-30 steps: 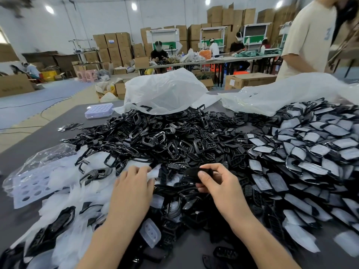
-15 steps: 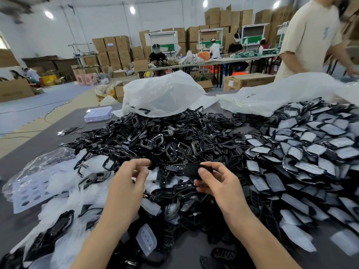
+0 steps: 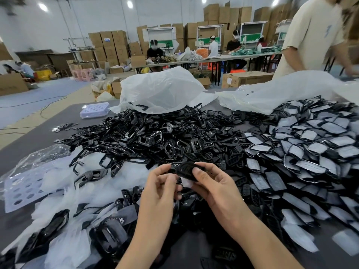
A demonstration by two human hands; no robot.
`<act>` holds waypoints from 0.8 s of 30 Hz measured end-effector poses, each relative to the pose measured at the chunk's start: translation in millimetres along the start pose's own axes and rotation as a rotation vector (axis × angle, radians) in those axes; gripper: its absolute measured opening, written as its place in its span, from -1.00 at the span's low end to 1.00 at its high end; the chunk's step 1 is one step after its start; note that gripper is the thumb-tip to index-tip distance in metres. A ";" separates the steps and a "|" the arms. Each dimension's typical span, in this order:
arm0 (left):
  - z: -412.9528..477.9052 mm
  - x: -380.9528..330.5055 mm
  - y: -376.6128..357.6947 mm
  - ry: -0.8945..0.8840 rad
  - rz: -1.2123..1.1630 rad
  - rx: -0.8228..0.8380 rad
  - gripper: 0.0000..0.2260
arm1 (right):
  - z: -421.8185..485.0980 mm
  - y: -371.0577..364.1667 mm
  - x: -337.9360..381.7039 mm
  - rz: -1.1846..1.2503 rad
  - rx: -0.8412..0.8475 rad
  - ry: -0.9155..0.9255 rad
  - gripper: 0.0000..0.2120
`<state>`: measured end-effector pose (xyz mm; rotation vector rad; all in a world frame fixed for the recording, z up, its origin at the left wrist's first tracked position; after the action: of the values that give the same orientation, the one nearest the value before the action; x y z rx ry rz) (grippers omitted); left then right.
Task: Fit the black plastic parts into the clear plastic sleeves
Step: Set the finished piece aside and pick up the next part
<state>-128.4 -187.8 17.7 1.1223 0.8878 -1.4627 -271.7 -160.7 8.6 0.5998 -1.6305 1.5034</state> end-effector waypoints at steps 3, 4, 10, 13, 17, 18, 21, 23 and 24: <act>-9.2 -7.5 1.8 -0.361 0.455 0.037 -0.74 | 0.9 3.9 1.2 0.076 -0.057 -0.018 -0.84; -12.5 -9.8 -0.6 -0.482 0.605 0.055 -0.75 | 0.6 3.8 1.3 0.088 -0.064 -0.024 -0.82; -12.0 -10.2 -4.8 -0.669 0.911 0.019 -0.75 | -1.9 1.2 2.2 0.083 -0.054 -0.046 -0.78; -11.1 -10.1 -4.8 -0.729 0.988 -0.003 -0.89 | -3.7 -0.2 1.0 0.107 -0.047 -0.077 -0.80; -9.9 -8.8 -5.6 -0.758 0.981 0.007 -0.87 | -3.4 0.2 2.2 0.123 -0.047 -0.098 -0.82; -10.0 -8.7 -6.8 -0.763 0.982 0.023 -0.80 | -3.0 1.0 2.6 0.125 -0.052 -0.101 -0.81; -10.4 -8.9 -9.7 -0.754 0.983 0.050 -0.66 | -1.9 3.0 2.4 0.121 -0.065 -0.105 -0.78; -10.4 -9.8 -9.6 -0.737 0.981 0.051 -0.65 | -1.8 3.4 2.0 0.126 -0.070 -0.104 -0.78; -10.2 -9.8 -8.9 -0.735 0.978 0.050 -0.66 | -1.9 3.6 1.8 0.127 -0.073 -0.102 -0.78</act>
<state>-135.1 -173.7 23.8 0.7555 -0.2248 -0.9162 -275.2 -157.9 7.9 0.5490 -1.8240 1.5178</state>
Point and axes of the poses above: each hand's wrist, its own z-axis towards the middle knuckle, its own y-axis out of the back of the hand, x = y × z, the point moved 4 cm from there along z, towards the middle knuckle, and after that the axes turned 1 degree about -y, right-handed, at the moved point
